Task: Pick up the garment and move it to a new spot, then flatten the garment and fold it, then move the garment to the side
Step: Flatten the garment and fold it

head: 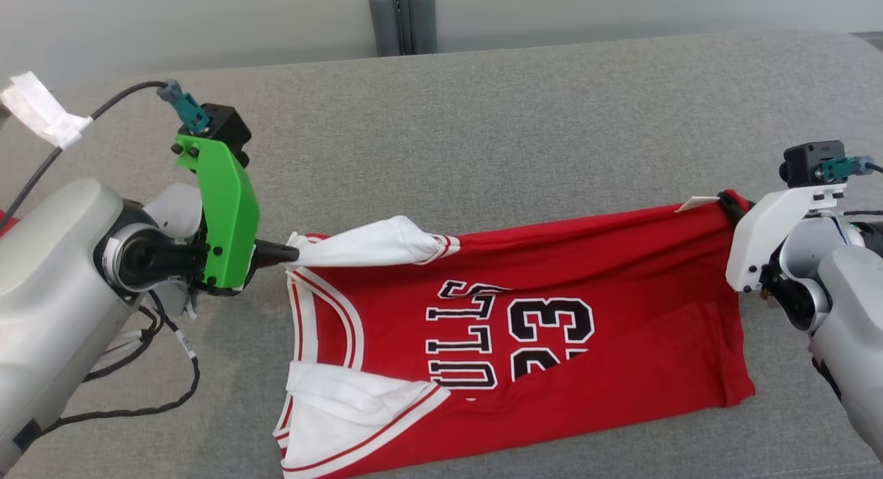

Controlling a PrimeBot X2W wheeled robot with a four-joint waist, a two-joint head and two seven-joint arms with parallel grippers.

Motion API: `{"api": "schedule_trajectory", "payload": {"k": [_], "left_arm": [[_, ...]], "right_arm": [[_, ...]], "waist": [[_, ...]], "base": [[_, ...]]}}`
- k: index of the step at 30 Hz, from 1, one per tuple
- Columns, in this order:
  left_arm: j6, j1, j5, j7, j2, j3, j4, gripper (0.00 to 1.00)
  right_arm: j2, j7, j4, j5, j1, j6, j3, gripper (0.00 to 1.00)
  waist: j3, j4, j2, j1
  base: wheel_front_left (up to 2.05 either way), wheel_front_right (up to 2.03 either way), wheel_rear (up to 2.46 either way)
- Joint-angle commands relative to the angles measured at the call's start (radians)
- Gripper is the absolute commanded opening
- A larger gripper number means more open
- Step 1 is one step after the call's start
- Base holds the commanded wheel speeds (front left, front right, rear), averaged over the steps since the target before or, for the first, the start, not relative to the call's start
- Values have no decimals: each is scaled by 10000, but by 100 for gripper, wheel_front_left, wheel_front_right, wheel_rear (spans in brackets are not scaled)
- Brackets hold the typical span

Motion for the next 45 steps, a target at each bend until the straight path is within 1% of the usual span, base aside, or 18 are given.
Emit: {"api": "schedule_trajectory", "payload": {"k": [1,5,11,16,20,26,33,34,35,36,37,38,39,45], "left_arm": [[71,211,-26,153,125,-74,-170,0],[287,471,-169,564,307,-272,-793,0],[602,799,-296,1025,519,-547,-1511,0],[819,1139,-516,1292,563,-682,-1847,0],[919,1331,-440,1570,572,-954,-2021,0],[968,1548,-530,1669,489,-1091,-2073,0],[933,1774,-587,1677,346,-1195,-1986,0],[919,1800,-584,1668,313,-1215,-1965,0],[908,1809,-567,1647,291,-1224,-1942,0],[888,1833,-542,1616,254,-1233,-1898,0],[876,1856,-522,1589,227,-1241,-1859,27],[863,1895,-471,1608,211,-1291,-1796,63],[847,1915,-450,1601,204,-1310,-1755,99],[721,1994,-398,1537,141,-1358,-1548,100]], "right_arm": [[-130,28,34,105,136,-10,221,0],[-496,214,-120,305,133,-10,1028,0],[-1115,1405,-666,1357,128,-10,2233,0],[-1841,2158,-1461,2094,-134,-10,3304,0],[-2254,2576,-1877,2623,-385,-10,4144,0],[-2634,2808,-2093,3153,-789,-10,5171,0],[-2844,3218,-2134,3796,-1136,-10,6224,0],[-2876,3308,-2138,3901,-1179,-10,6372,3],[-2905,3347,-2143,3997,-1227,-10,6470,16],[-2929,3362,-2129,4100,-1287,-10,6586,33],[-2933,3396,-2098,4191,-1314,-10,6667,79],[-2922,3440,-2062,4311,-1329,-10,6765,100],[-2915,3452,-2061,4371,-1351,-10,6851,100],[-2950,3415,-1976,4851,-1447,-10,7259,100]], "waist": [[-150,172,-1,1],[-112,265,-1,1],[-45,302,-1,1],[14,250,-1,1],[58,217,-1,1],[89,215,-1,1],[116,216,-1,1],[117,210,-1,1],[113,206,-1,1],[109,202,-1,1],[103,198,-1,1],[88,190,-1,1],[73,184,-1,1],[-233,161,-1,1]], "base": [[0,0,0],[0,0,0],[0,0,0],[0,0,0],[0,0,0],[0,0,0],[0,0,0],[0,0,0],[0,0,0],[0,0,0],[0,0,0],[0,0,0],[0,0,0],[0,0,0]]}}
